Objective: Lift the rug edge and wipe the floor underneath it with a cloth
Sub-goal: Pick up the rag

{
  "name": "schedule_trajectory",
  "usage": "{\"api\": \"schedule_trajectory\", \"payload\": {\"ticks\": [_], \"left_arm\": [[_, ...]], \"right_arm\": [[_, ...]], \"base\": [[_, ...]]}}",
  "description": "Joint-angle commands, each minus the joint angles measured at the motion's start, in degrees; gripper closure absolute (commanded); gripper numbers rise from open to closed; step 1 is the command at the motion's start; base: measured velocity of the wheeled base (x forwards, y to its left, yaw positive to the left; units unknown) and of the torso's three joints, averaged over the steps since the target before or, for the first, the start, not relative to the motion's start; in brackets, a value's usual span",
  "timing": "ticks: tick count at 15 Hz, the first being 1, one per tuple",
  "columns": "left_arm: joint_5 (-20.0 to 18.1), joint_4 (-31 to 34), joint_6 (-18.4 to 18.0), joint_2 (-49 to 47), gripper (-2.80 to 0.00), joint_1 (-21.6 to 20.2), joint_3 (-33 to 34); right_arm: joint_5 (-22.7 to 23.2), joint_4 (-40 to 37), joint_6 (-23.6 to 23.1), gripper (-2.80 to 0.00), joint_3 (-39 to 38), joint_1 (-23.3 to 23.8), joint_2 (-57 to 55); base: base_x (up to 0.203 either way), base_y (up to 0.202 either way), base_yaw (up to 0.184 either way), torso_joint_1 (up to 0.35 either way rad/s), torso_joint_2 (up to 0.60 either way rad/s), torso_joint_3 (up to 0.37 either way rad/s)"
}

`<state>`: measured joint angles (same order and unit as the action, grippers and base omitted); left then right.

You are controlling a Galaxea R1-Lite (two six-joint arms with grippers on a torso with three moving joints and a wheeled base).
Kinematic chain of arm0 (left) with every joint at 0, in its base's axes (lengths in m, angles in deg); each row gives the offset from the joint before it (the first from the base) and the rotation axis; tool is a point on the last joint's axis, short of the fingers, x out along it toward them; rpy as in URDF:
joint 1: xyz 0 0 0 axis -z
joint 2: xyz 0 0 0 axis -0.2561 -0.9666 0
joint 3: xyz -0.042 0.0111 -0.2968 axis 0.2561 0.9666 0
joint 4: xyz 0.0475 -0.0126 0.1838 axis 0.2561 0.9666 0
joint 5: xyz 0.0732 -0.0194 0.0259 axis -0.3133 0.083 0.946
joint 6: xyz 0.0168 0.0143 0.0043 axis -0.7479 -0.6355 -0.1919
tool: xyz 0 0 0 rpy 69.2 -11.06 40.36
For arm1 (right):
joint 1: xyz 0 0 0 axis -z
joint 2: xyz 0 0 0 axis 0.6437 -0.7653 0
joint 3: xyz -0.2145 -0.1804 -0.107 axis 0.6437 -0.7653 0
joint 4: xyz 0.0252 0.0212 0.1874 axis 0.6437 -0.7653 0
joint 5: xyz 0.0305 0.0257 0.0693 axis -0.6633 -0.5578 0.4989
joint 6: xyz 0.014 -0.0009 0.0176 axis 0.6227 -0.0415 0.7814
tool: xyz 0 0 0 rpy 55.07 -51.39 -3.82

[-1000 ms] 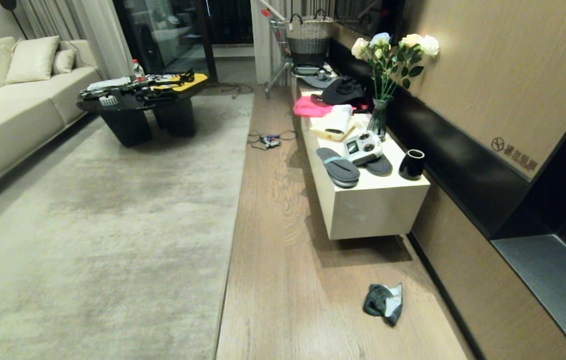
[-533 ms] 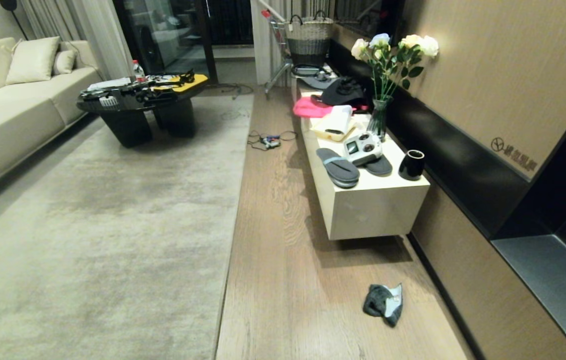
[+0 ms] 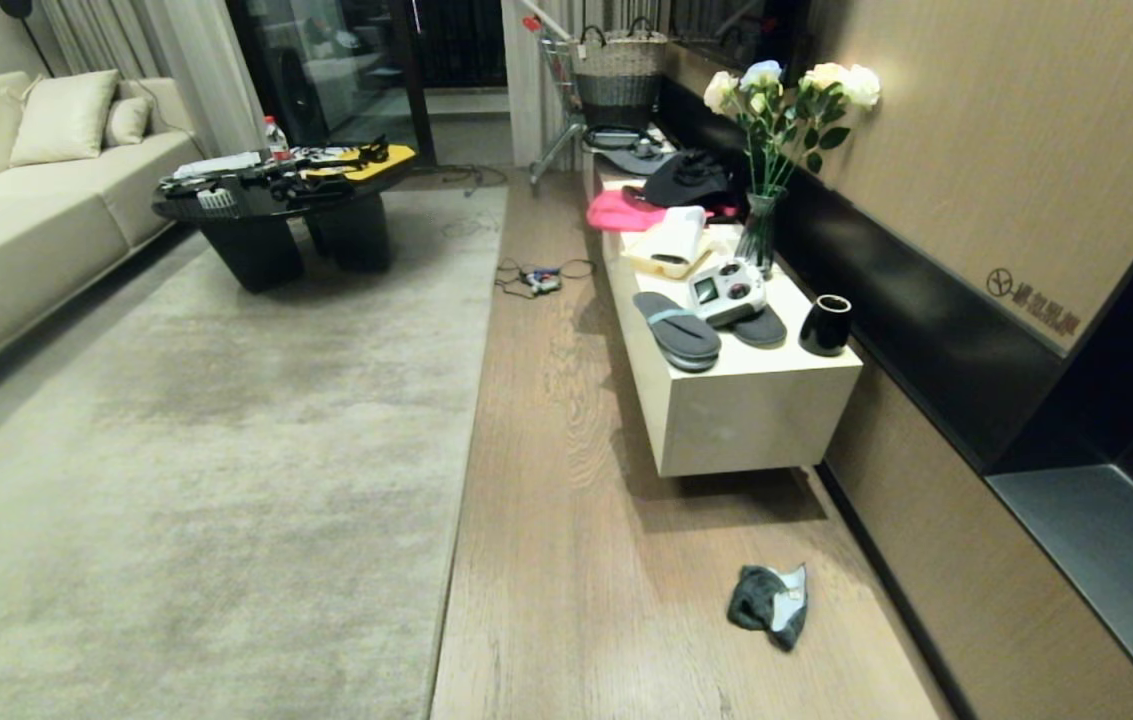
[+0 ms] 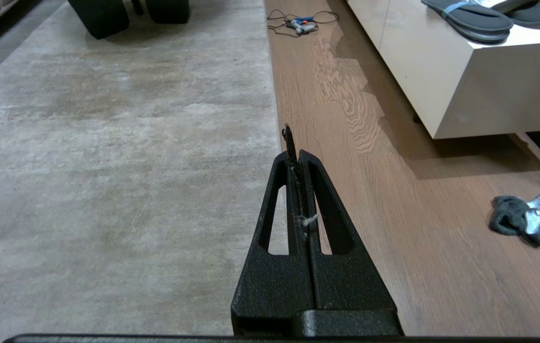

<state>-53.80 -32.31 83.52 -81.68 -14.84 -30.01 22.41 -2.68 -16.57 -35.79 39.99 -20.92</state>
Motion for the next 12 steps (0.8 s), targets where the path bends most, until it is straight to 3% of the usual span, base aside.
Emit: {"api": "schedule_trajectory", "payload": {"ticks": [1,12], "left_arm": [[0.0,0.0,0.0,-0.1,0.00,0.0,0.0],[0.0,0.0,0.0,-0.1,0.00,0.0,0.0]], "right_arm": [[1.1,0.0,-0.9,0.00,0.0,0.0,0.0],[1.0,0.2,1.6,0.00,0.0,0.0,-0.1]], "base": [[0.000,0.000,0.000,0.000,0.00,0.000],[0.000,0.000,0.000,0.000,0.00,0.000]]}}
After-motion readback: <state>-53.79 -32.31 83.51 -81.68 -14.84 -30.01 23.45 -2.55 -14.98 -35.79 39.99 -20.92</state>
